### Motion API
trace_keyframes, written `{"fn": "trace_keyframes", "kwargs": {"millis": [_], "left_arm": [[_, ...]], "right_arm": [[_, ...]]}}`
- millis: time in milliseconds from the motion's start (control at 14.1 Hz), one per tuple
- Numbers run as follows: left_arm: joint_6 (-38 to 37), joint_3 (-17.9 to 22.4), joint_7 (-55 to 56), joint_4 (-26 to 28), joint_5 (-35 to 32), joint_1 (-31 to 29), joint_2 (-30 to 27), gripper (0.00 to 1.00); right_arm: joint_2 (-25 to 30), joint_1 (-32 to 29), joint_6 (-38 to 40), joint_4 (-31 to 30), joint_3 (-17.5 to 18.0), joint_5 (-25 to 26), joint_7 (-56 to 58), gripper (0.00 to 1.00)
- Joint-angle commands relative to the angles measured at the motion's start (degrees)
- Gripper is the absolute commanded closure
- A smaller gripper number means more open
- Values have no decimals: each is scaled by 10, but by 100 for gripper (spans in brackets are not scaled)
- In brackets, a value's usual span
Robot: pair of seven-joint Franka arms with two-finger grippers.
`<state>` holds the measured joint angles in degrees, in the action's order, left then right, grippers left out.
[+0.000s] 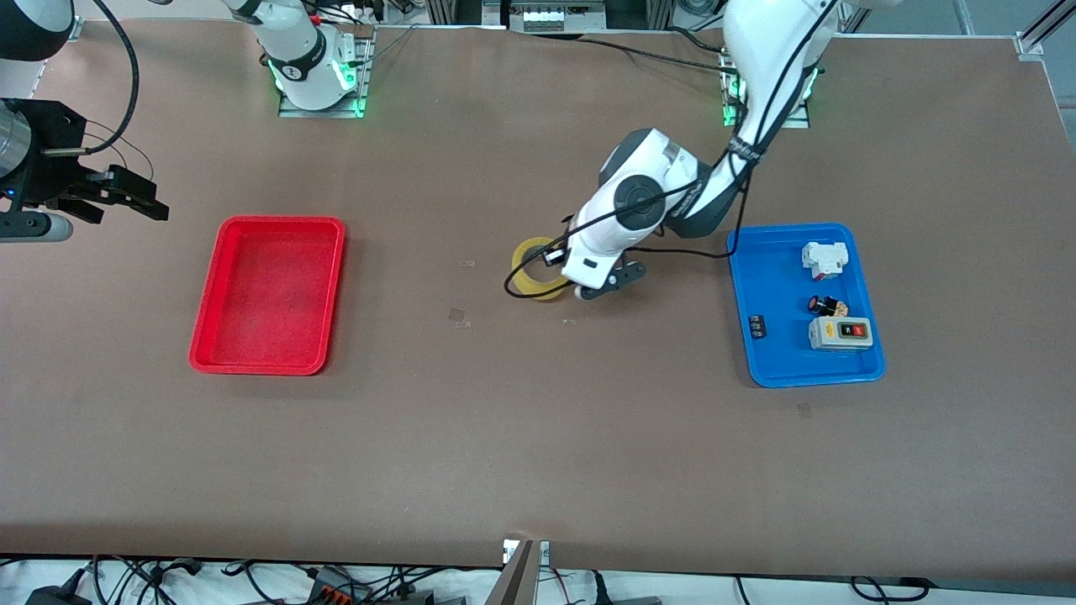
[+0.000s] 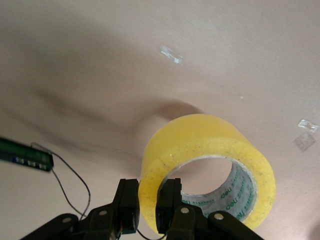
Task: Place and move tape with both arms
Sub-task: 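Carry the tape roll with the left gripper to the table's middle, then release the tape with the left gripper while the right gripper reaches toward it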
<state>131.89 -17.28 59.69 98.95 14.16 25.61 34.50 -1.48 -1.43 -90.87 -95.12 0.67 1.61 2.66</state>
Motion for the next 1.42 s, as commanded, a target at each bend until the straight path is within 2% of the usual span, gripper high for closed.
{"fn": "trace_keyframes", "kwargs": {"millis": [0, 142, 213, 355, 497, 639, 852, 995, 1137, 1279, 1350], "left_arm": [[-9, 5, 19, -47, 0, 13, 45, 85], [-2, 5, 21, -49, 1, 20, 60, 68], [15, 5, 21, -48, 3, 23, 62, 48], [14, 3, 20, -47, 3, 20, 60, 0], [-9, 3, 19, -47, 1, 11, 48, 0], [-74, 12, 19, -49, 1, 2, 8, 0], [-202, 17, 17, -85, 0, -70, -60, 0], [-276, 15, 18, -121, -1, -123, -89, 0], [-332, 19, 11, -134, -5, -161, -121, 0], [-353, 12, 10, -134, -50, -191, -144, 0], [-370, 14, 10, -134, -65, -193, -147, 0]], "right_arm": [[-2, -6, 3, 5, 6, 1, -2, 0], [-5, -6, 6, 5, 6, 0, -3, 0], [-7, -6, 5, 5, 6, 1, -3, 0], [-13, -5, 11, 6, 6, -2, 2, 0], [-17, -5, 11, 6, 6, -1, 8, 0], [-38, 5, 11, 6, 7, -2, 8, 0], [-71, 39, -2, 4, 7, -6, 2, 0], [-101, 67, -27, -1, 7, -6, -4, 0], [-134, 102, -63, -8, 7, -11, -32, 0], [-168, 149, -100, -8, 7, -25, -62, 0], [-185, 173, -121, -8, 7, -48, -77, 0]]}}
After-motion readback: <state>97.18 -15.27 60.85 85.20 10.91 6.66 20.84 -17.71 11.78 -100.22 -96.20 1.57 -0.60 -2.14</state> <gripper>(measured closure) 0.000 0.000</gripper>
